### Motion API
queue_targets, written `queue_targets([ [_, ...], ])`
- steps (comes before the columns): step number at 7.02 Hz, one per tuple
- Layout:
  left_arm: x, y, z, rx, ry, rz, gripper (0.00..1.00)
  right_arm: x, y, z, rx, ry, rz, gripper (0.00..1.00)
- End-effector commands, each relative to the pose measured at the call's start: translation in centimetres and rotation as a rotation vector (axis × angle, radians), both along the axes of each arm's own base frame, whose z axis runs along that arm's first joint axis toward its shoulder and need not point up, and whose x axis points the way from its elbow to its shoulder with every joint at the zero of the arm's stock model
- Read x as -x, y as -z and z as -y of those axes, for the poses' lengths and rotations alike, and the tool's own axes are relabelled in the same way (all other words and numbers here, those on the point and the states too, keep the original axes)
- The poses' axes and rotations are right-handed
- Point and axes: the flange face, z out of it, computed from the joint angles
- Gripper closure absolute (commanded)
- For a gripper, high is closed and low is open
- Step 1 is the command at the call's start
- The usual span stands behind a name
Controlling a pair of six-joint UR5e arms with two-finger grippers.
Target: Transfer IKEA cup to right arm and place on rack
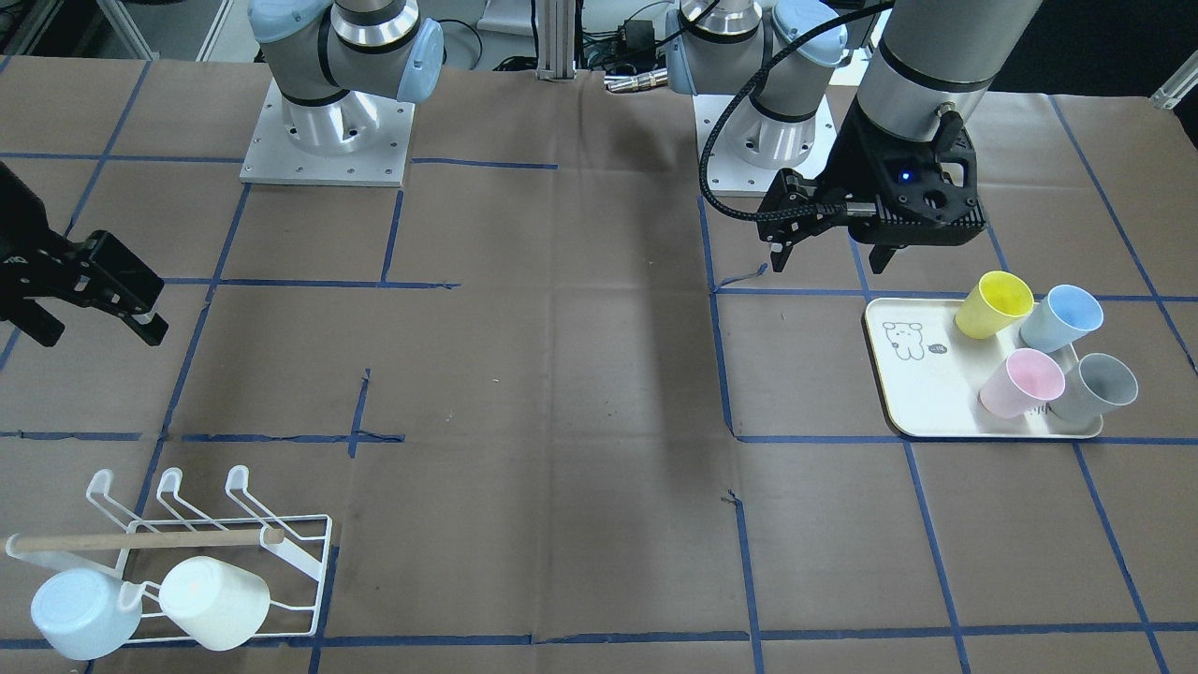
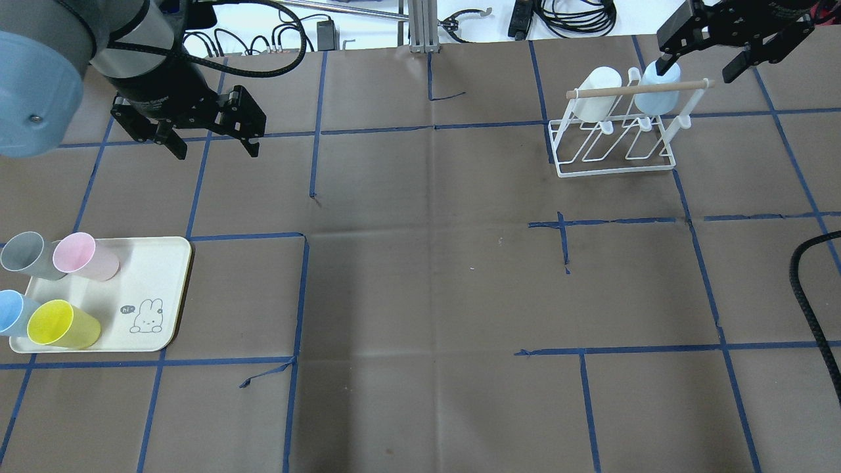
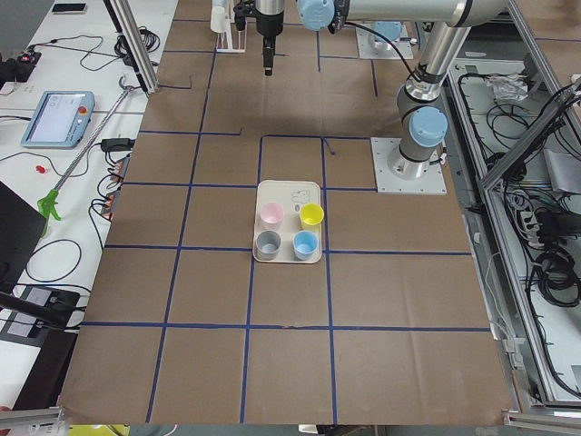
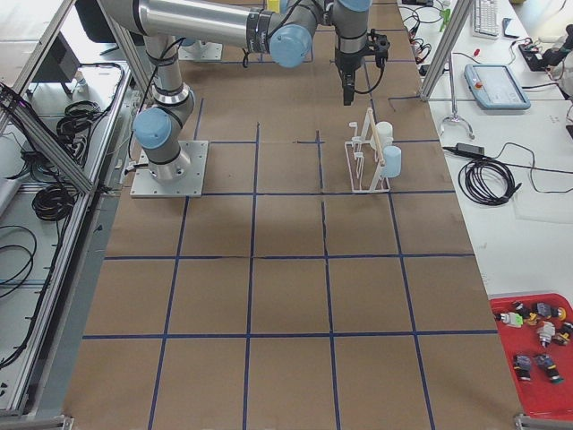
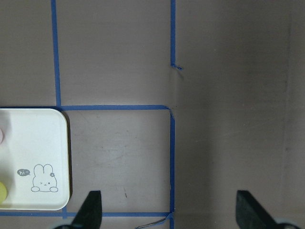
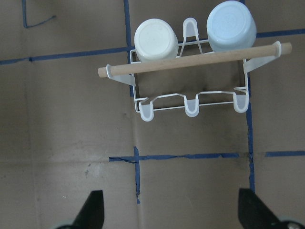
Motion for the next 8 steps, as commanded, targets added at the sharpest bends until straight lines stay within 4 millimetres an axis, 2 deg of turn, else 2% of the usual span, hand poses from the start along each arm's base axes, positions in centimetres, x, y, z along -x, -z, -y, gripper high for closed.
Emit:
queue_targets([
  [1, 0.0, 0.1, 0.0, -0.002, 0.0, 0.0, 0.0, -3.2, -2.0, -2.3, -0.036, 0.036, -0.047, 0.0],
  [2, 0.0, 0.0, 0.0, 0.0, 0.0, -0.001, 0.0, -6.0, -1.8, -4.0, -0.114, 0.061, -0.035, 0.0],
  [3, 0.1, 0.1, 0.0, -0.002, 0.0, -0.003, 0.0, -7.7, -1.9, -4.6, -0.129, 0.075, -0.036, 0.0],
  [4, 0.1, 0.1, 0.0, -0.002, 0.0, -0.003, 0.0, -7.9, -2.5, -5.1, -0.118, 0.075, -0.035, 0.0],
  [5, 0.1, 0.1, 0.0, -0.002, 0.0, -0.003, 0.0, -9.0, -3.4, -6.3, -0.101, 0.057, -0.037, 0.0],
  [6, 0.1, 0.1, 0.0, -0.002, 0.0, -0.003, 0.0, -10.4, -1.5, -7.0, -0.139, 0.032, -0.037, 0.0],
  [8, 0.1, 0.2, -0.1, -0.003, 0.0, -0.005, 0.0, -11.2, -2.0, -7.6, -0.121, 0.015, -0.025, 0.0],
])
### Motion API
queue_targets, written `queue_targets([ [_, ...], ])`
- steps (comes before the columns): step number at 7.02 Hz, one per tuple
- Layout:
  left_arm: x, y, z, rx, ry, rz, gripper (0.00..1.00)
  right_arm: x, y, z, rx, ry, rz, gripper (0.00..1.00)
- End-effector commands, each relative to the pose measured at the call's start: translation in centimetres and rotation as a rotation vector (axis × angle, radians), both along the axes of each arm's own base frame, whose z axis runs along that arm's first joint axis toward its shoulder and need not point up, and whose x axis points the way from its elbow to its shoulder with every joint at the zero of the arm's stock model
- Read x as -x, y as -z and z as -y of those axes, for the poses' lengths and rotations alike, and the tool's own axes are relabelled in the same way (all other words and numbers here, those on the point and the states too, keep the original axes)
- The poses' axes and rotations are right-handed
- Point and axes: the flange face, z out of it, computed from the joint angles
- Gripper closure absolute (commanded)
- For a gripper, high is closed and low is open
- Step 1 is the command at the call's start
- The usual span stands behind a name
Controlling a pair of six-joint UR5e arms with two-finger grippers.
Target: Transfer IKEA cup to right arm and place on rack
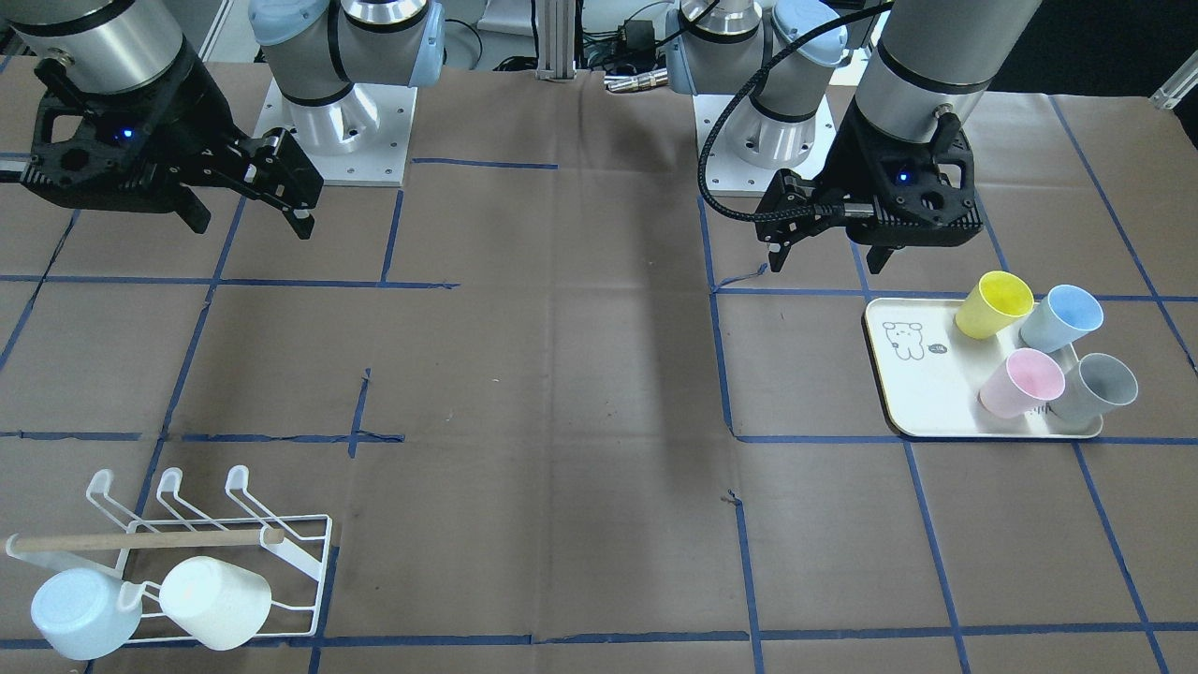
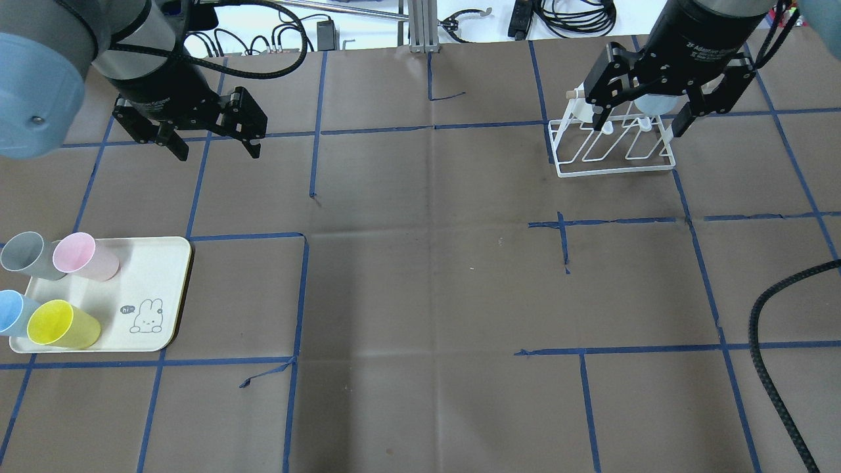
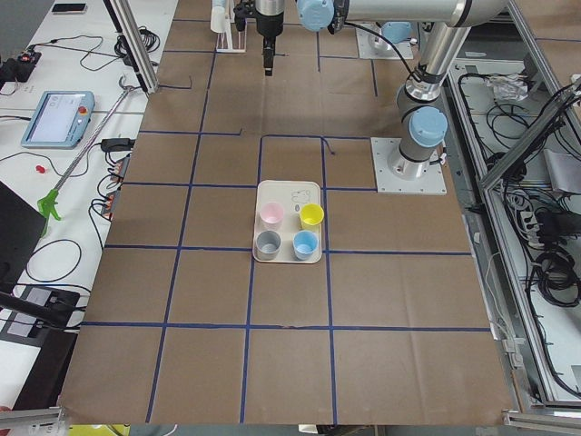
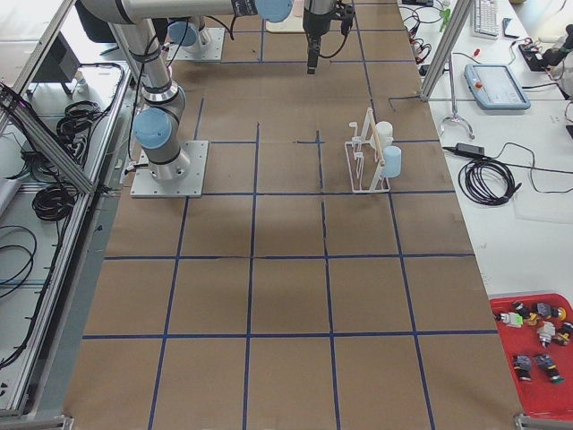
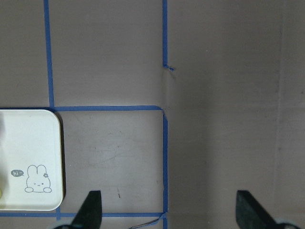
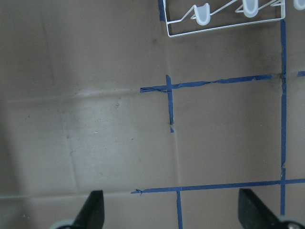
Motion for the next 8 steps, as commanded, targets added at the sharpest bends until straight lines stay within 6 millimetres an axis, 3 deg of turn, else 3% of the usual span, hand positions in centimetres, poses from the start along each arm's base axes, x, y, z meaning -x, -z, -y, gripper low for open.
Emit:
queue_targets([
  [1, 0.0, 0.1, 0.0, -0.002, 0.0, -0.002, 0.0, -0.7, -0.3, -0.6, 0.001, -0.012, 0.008, 0.0],
  [3, 0.0, 0.0, -0.1, -0.001, 0.0, -0.001, 0.0, -1.3, -0.2, -0.8, 0.0, -0.029, -0.004, 0.0],
  [5, 0.0, 0.1, -0.1, -0.001, 0.002, -0.002, 0.0, -3.6, -0.2, -1.4, 0.0, -0.078, -0.001, 0.0],
  [6, 0.0, 0.1, -0.2, 0.0, 0.002, -0.002, 0.0, -4.9, 0.3, -2.0, -0.015, -0.11, -0.01, 0.0],
  [8, 0.0, 0.1, -0.3, -0.001, 0.008, -0.003, 0.0, -5.1, 2.8, -3.7, -0.057, -0.126, -0.08, 0.0],
])
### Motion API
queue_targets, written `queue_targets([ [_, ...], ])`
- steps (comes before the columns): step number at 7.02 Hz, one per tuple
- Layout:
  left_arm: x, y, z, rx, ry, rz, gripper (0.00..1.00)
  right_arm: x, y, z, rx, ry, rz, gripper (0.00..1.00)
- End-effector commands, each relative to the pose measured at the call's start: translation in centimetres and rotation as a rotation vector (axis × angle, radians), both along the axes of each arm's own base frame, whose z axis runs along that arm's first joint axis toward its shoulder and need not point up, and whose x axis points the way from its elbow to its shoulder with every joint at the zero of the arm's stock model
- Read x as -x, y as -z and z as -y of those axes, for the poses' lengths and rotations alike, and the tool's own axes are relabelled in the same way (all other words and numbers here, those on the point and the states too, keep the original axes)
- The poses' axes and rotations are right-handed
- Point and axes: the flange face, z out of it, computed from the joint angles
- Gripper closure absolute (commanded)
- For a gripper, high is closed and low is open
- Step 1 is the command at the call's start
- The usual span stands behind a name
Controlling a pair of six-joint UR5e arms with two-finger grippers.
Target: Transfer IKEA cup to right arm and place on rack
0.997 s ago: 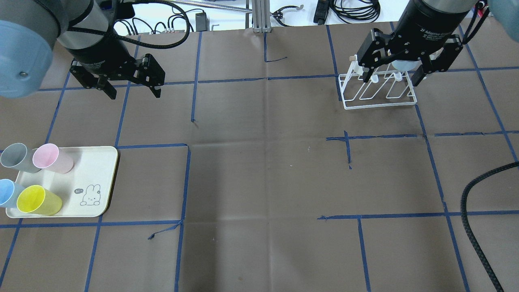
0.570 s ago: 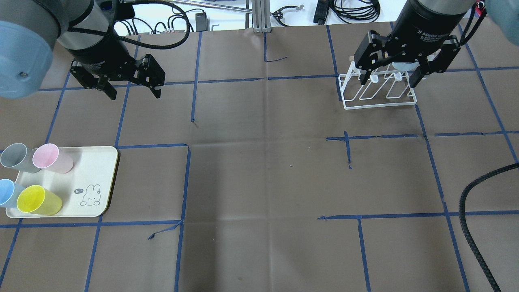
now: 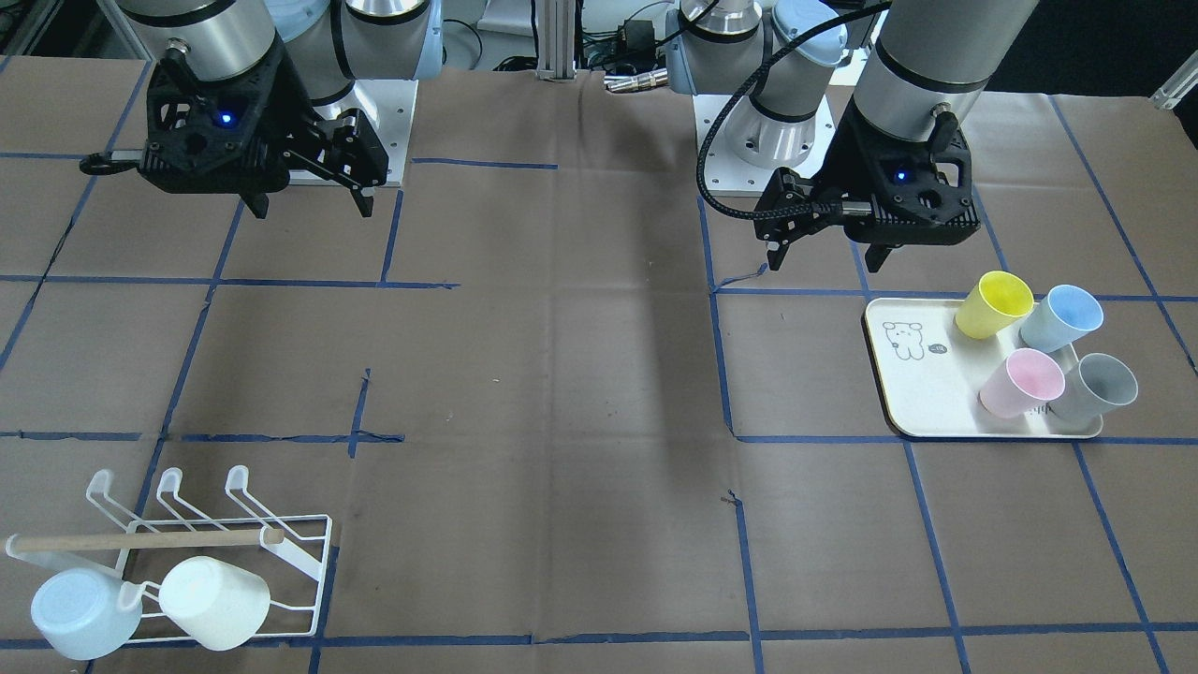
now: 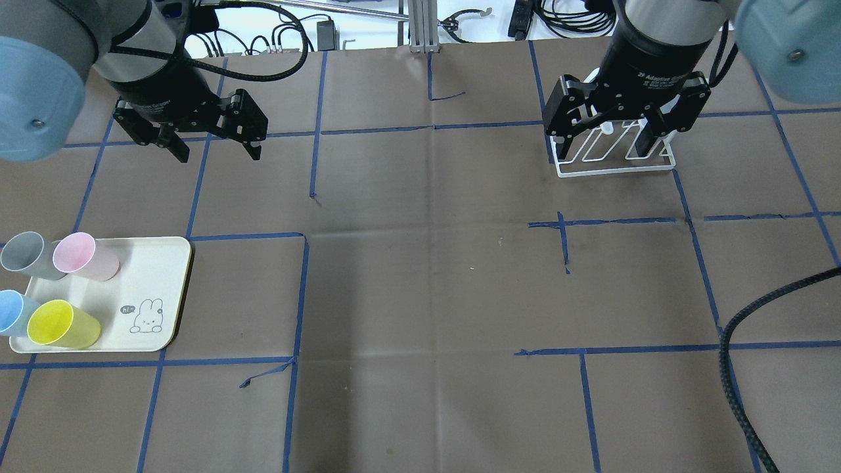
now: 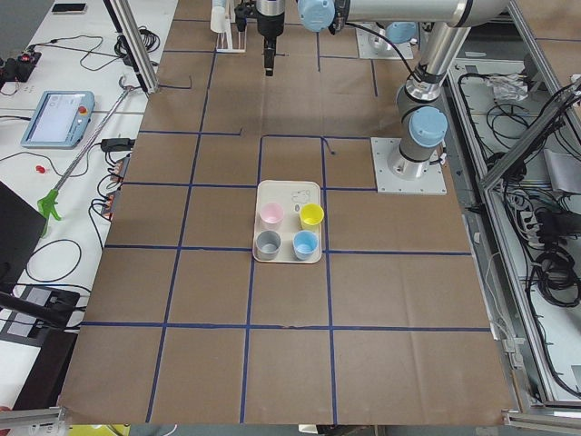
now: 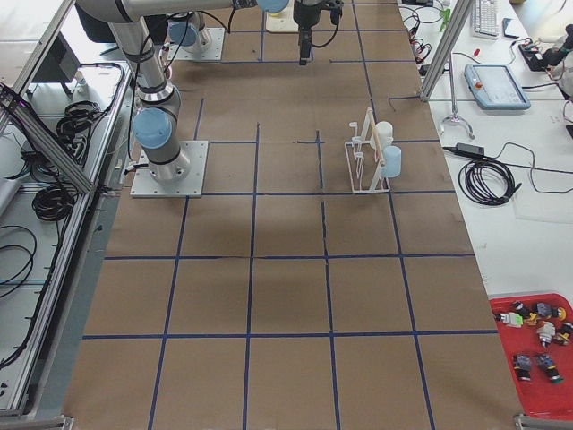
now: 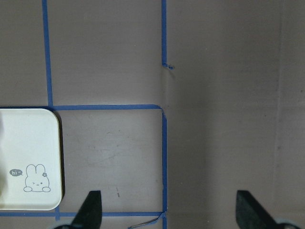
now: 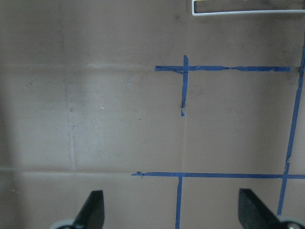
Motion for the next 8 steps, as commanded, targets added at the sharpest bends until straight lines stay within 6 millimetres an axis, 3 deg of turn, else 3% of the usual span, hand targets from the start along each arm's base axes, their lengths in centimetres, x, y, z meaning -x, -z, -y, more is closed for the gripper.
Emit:
queue_targets([
  [1, 0.0, 0.0, -0.1, 0.0, 0.003, -0.001, 0.0, -0.2, 1.6, -2.2, -0.019, -0.012, -0.032, 0.0],
  [4, 0.0, 0.0, -0.1, 0.0, 0.005, -0.001, 0.0, -0.2, 2.6, -3.4, -0.035, -0.001, -0.017, 0.0],
  [8, 0.0, 0.0, -0.1, 0.0, 0.005, -0.001, 0.0, -0.1, 2.6, -3.0, -0.02, -0.009, -0.031, 0.0],
])
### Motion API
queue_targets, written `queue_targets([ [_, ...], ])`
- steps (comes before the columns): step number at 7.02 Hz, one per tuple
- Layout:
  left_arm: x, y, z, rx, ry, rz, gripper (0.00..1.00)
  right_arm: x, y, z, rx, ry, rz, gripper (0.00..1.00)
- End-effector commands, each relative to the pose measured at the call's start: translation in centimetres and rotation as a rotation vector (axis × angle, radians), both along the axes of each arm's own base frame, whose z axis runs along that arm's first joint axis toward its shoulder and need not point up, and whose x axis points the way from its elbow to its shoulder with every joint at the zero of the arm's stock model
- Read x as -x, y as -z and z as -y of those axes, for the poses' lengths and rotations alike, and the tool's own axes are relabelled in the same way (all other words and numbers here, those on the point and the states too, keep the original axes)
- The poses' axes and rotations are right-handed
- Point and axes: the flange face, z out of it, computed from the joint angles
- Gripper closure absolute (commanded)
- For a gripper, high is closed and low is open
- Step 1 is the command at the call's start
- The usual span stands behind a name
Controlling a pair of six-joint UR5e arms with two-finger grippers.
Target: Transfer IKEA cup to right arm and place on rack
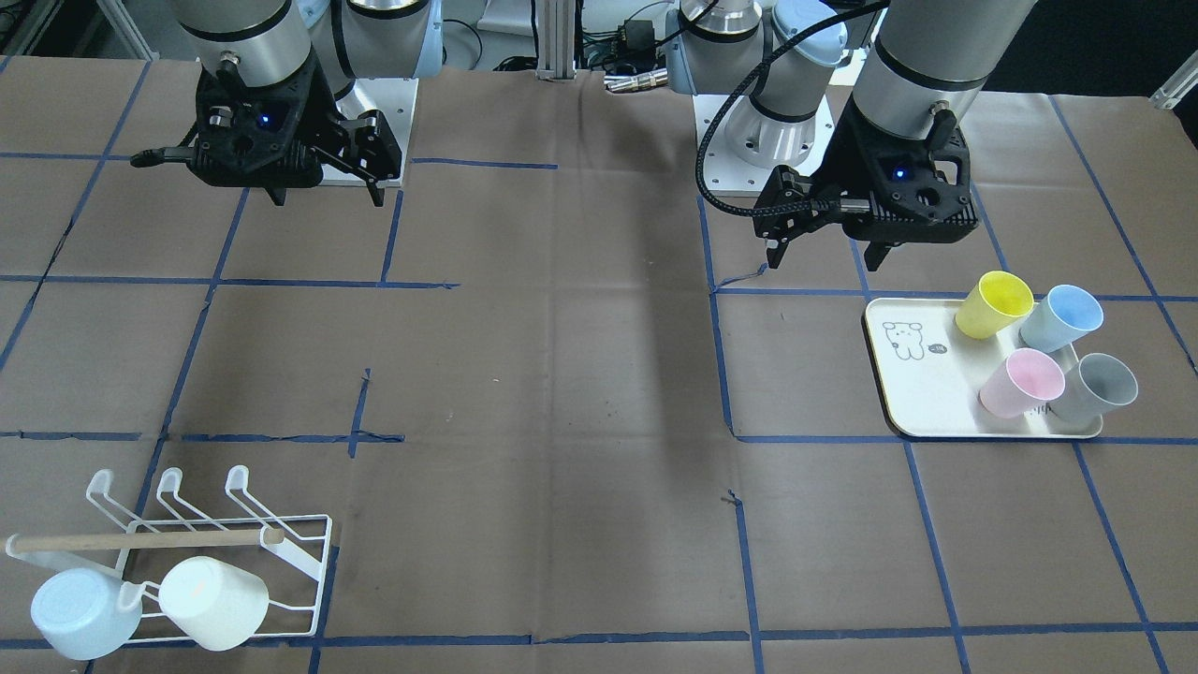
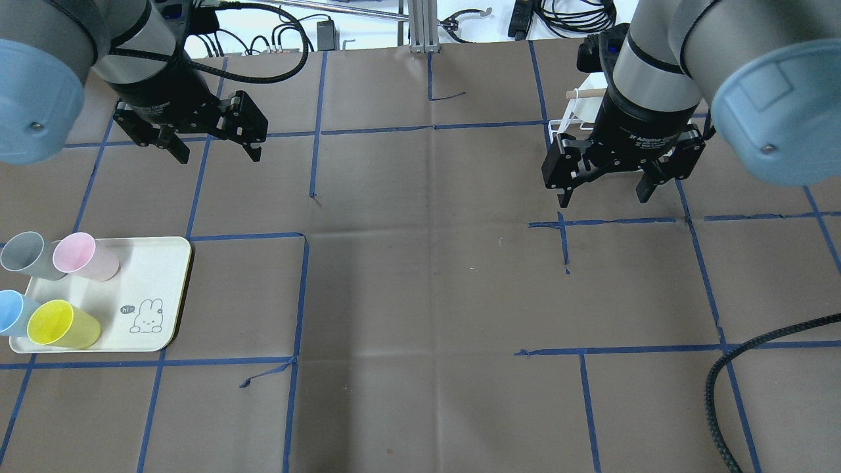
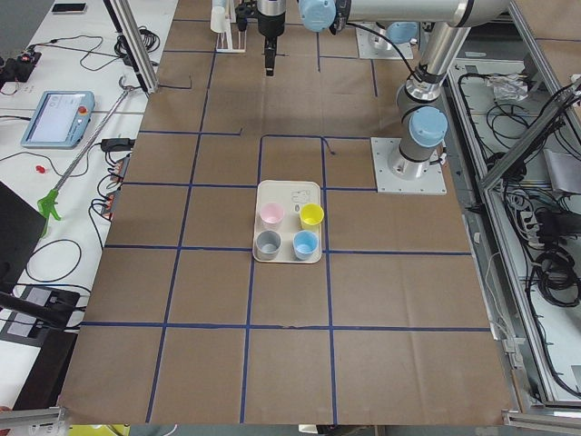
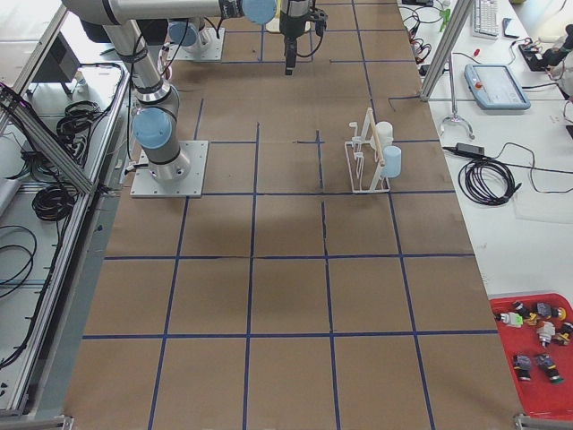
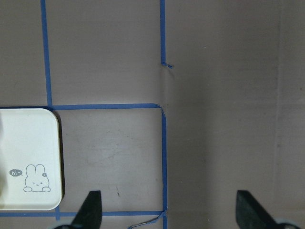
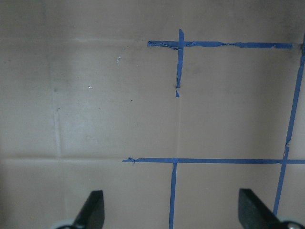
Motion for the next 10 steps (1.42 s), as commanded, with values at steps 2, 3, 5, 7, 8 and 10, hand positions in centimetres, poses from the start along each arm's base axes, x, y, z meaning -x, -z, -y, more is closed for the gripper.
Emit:
queue_targets([
  [2, 0.0, 0.0, 0.0, 0.0, 0.0, 0.0, 0.0, 0.04, -0.34, 0.18, 0.008, -0.009, -0.004, 0.0],
  [3, 0.0, 0.0, 0.0, 0.0, 0.0, 0.0, 0.0, 0.14, -0.56, 0.24, 0.014, -0.013, -0.014, 0.0],
  [5, 0.0, 0.06, 0.13, 0.0, 0.0, 0.0, 0.0, 0.53, -0.74, 0.01, 0.017, -0.003, -0.052, 0.0],
  [7, 0.0, 0.31, 0.26, -0.006, 0.0, 0.0, 0.0, 0.5, -0.87, -0.1, 0.018, -0.003, -0.048, 0.0],
  [8, 0.0, 0.31, 0.26, -0.006, 0.0, 0.0, 0.0, 0.55, -1.03, -0.03, 0.022, -0.004, -0.046, 0.0],
  [10, 0.0, 0.08, 0.31, -0.002, 0.0, 0.0, 0.0, 0.54, -0.59, 0.0, 0.013, -0.001, -0.046, 0.0],
])
